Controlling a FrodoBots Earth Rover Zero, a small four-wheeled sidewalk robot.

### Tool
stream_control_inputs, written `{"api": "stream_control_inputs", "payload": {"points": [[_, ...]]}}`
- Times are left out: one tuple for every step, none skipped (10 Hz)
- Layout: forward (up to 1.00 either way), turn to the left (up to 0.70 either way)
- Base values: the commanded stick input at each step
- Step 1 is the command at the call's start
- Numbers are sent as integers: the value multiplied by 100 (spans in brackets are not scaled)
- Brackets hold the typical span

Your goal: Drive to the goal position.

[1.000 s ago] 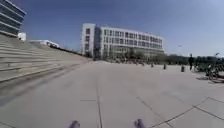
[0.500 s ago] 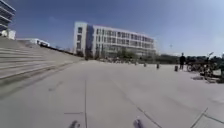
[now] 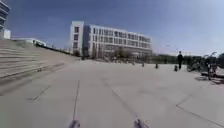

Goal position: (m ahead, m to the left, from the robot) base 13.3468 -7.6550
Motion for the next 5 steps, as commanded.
{"api": "stream_control_inputs", "payload": {"points": [[70,0],[70,0],[70,0],[70,0],[70,-4]]}}
